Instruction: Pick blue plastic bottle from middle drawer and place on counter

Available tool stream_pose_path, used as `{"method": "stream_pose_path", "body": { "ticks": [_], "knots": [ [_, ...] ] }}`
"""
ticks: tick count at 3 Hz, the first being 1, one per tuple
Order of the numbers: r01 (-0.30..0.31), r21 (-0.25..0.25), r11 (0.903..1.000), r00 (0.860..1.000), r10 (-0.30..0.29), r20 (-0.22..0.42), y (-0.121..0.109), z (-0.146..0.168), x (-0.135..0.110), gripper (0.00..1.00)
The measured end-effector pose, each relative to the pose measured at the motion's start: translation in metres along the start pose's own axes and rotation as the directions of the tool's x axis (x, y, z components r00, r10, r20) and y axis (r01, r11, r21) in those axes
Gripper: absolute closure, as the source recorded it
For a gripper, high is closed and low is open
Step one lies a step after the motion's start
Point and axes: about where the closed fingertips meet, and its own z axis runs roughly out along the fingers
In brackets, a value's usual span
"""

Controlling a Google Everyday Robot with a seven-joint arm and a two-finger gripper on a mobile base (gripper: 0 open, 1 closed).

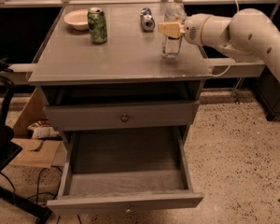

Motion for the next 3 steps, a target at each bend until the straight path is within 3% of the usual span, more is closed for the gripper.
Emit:
{"method": "stream_pose_path", "body": {
  "ticks": [1,2,3],
  "knots": [
    [-0.045,-0.016,0.9989,0.999,0.044,-0.026,-0.0046,0.0199,0.0224,1.00],
    [-0.045,-0.016,0.9989,0.999,0.044,-0.026,-0.0045,0.0199,0.0224,0.81],
    [-0.045,-0.016,0.9989,0.999,0.044,-0.026,-0.0045,0.0200,0.0224,0.51]
  ]
}}
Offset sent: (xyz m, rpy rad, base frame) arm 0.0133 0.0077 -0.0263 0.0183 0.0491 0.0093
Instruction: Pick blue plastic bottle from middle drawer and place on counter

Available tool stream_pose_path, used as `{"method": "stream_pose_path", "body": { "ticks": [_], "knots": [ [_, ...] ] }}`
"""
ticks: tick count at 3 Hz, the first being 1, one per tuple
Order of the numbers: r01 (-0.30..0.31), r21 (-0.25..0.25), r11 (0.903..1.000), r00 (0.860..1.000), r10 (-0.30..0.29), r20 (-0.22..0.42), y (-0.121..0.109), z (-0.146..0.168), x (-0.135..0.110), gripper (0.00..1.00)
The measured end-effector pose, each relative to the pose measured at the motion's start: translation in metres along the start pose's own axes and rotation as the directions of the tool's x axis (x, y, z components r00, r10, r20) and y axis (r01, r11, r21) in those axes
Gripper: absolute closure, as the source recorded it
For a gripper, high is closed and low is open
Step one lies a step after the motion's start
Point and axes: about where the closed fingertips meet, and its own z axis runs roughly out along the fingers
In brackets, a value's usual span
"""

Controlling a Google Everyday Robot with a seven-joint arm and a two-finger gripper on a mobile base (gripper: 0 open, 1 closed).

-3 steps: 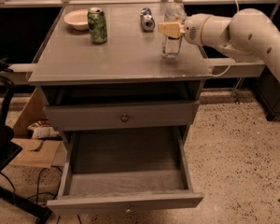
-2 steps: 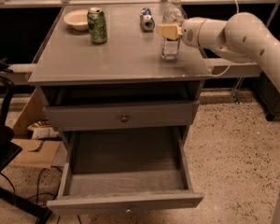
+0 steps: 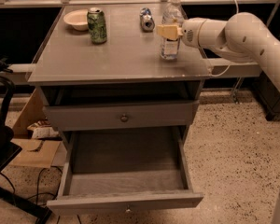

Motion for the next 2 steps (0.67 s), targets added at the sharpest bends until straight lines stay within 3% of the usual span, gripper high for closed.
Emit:
{"method": "stream_pose_path", "body": {
  "ticks": [2],
  "knots": [
    [0.000,0.000,1.0000,1.000,0.000,0.000,0.0000,0.0000,0.0000,0.05]
  ]
}}
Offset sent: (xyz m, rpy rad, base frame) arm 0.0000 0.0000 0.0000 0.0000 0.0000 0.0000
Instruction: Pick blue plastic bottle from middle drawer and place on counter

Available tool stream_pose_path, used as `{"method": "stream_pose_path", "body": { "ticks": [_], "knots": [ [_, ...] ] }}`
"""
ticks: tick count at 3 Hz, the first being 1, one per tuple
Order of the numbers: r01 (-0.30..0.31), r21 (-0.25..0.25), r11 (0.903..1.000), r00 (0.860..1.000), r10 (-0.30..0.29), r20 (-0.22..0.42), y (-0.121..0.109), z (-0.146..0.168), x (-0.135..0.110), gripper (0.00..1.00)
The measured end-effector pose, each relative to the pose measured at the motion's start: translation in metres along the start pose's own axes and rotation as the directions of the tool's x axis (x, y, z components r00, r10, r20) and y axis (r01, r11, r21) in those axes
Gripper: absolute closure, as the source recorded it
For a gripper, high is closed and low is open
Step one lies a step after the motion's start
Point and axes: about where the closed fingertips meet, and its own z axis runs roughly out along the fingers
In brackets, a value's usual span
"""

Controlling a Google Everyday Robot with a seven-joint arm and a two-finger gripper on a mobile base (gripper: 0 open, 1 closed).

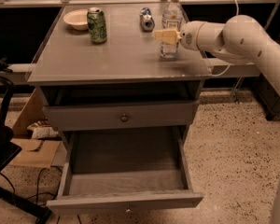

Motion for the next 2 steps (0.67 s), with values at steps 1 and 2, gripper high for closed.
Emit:
{"method": "stream_pose_path", "body": {
  "ticks": [1,2],
  "knots": [
    [0.000,0.000,1.0000,1.000,0.000,0.000,0.0001,0.0001,0.0000,0.00],
    [0.000,0.000,1.0000,1.000,0.000,0.000,0.0001,0.0002,0.0000,0.00]
  ]
}}
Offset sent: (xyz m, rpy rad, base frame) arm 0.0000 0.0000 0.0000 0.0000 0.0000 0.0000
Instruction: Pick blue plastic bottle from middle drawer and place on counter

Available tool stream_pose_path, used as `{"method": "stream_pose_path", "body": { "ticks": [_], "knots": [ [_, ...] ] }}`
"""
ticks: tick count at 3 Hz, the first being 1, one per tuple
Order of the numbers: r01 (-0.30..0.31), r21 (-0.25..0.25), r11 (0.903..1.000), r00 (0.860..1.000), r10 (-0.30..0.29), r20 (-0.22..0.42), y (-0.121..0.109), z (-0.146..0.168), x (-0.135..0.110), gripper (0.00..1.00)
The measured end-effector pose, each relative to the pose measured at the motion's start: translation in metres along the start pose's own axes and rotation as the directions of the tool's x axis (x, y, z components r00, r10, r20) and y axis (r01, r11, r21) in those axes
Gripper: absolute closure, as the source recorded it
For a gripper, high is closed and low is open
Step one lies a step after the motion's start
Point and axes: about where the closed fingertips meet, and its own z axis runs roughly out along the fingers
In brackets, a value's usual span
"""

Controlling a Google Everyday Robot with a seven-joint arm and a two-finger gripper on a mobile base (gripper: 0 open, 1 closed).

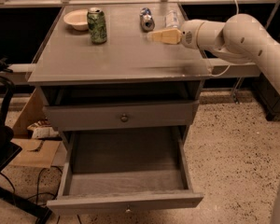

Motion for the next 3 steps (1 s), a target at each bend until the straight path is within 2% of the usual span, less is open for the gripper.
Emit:
{"method": "stream_pose_path", "body": {
  "ticks": [1,2,3],
  "knots": [
    [0.008,-0.003,1.0000,1.000,-0.008,-0.007,0.000,0.000,-0.007,0.00],
    [0.034,-0.004,0.9994,0.999,-0.034,-0.004,-0.004,-0.019,-0.037,0.00],
    [0.085,0.016,0.9962,0.996,-0.085,-0.028,-0.005,-0.069,-0.069,0.00]
  ]
}}
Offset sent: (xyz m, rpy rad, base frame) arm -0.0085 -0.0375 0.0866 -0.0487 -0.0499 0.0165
